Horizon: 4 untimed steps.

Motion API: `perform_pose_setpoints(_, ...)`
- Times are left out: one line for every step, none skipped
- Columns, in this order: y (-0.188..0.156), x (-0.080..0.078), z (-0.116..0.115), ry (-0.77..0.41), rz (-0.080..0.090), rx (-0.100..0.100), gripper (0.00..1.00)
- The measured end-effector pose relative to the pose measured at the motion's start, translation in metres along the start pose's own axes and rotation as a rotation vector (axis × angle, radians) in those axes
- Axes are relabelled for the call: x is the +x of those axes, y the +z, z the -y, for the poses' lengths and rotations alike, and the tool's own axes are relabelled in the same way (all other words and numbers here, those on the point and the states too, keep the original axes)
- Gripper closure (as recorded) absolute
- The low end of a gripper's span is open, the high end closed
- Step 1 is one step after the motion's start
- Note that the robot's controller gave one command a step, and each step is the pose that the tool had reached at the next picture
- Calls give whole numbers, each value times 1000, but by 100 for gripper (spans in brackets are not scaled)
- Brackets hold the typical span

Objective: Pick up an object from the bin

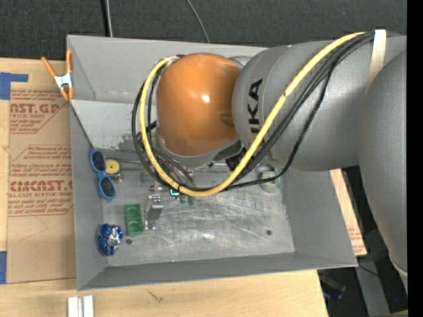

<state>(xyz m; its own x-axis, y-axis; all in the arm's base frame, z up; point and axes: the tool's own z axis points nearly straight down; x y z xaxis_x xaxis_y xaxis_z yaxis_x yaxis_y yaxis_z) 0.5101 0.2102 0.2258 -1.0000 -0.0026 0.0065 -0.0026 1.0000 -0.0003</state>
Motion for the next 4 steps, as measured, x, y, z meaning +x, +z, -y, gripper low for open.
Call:
perform_pose_setpoints(153, -3, -9, -15, 7, -3, 0)
perform_pose_setpoints(149, -4, -9, -15, 9, -3, 100)
perform_pose_setpoints(150, -4, -8, -15, 7, -2, 0)
perform_pose_setpoints(151, 15, -33, 117, 5, -2, 0)
